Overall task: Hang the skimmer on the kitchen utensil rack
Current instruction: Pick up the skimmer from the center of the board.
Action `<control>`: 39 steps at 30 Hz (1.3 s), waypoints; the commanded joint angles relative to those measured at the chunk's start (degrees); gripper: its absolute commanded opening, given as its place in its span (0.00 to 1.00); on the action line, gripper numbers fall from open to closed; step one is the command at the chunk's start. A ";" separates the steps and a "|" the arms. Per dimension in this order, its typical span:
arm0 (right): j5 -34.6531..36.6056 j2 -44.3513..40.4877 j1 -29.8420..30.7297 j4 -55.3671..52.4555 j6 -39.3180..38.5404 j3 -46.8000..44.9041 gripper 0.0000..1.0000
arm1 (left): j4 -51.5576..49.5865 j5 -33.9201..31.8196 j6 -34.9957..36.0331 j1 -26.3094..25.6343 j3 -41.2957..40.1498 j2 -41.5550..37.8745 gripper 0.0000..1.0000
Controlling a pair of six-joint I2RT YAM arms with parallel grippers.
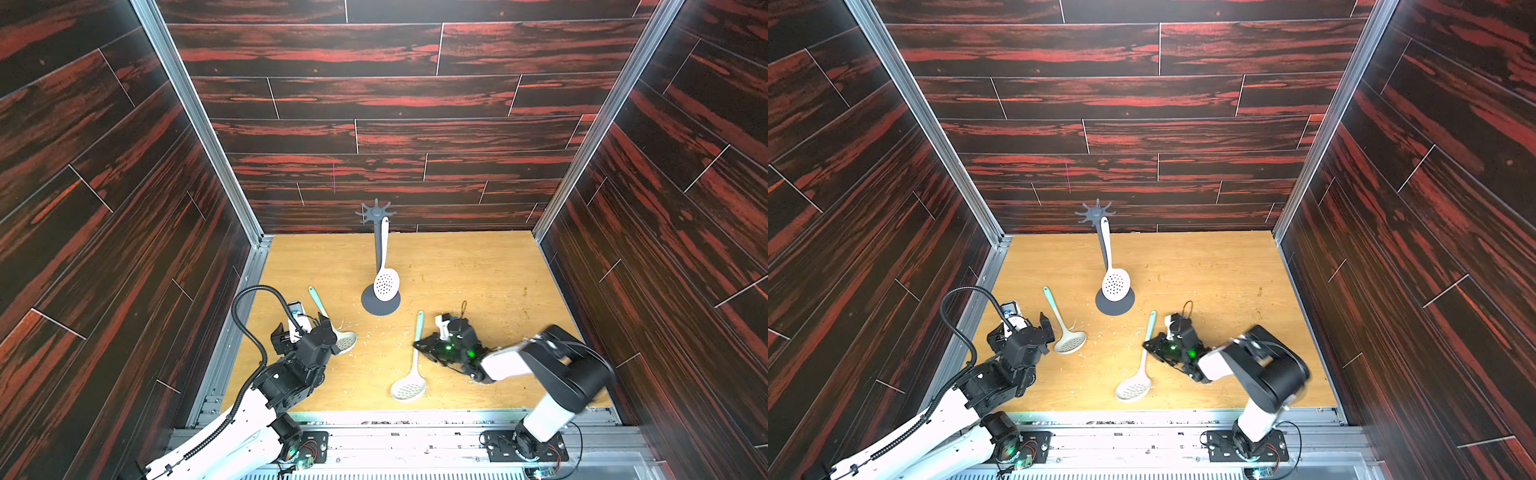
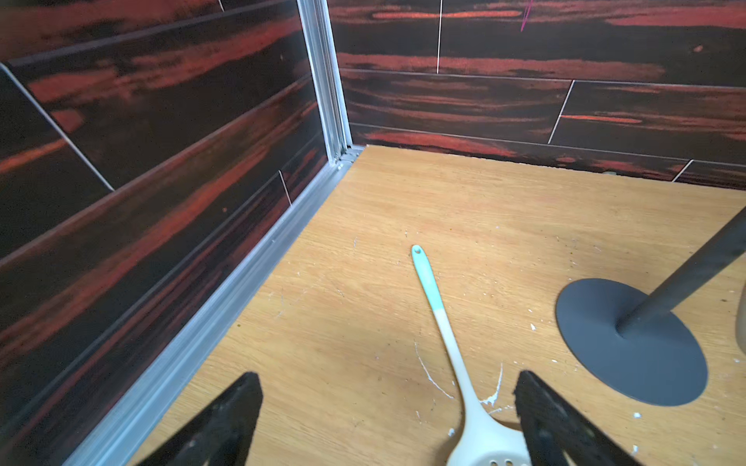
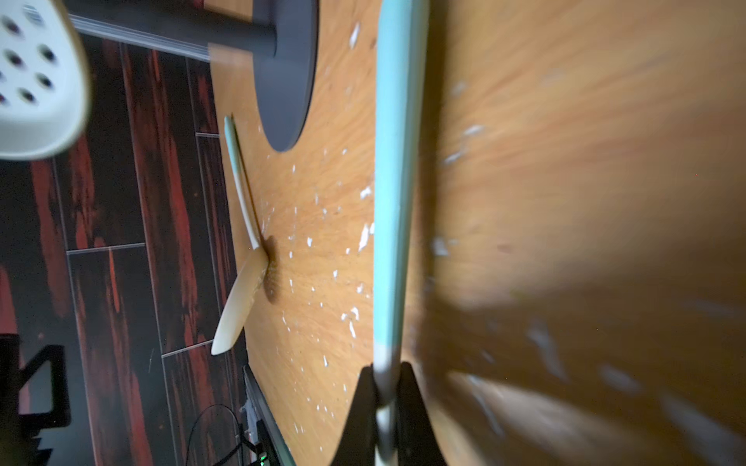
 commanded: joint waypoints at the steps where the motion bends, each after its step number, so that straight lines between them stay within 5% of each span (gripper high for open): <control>1: -3.47 -8.95 -3.41 -8.72 -8.43 2.78 0.00 | 0.98 7.20 -2.19 5.13 -1.79 -1.34 1.00; 8: -12.26 -18.62 -6.21 -25.20 -23.22 20.91 0.00 | 3.88 16.54 -3.81 10.60 -1.92 1.45 1.00; 13: -16.50 -19.12 -6.15 -26.49 -25.08 29.56 0.00 | 2.25 23.10 -6.24 13.21 2.56 11.06 1.00; 17: -18.57 -19.63 -6.00 -27.04 -26.43 34.43 0.00 | 6.76 29.58 -8.85 16.82 1.12 10.19 1.00; 26: -22.20 -17.59 -0.60 -29.63 -33.22 41.99 0.00 | 7.17 33.92 -9.15 19.72 2.72 12.79 1.00; 39: -28.78 -9.60 0.13 -23.00 -28.80 45.74 0.00 | 8.11 35.90 -8.88 20.34 1.93 13.18 1.00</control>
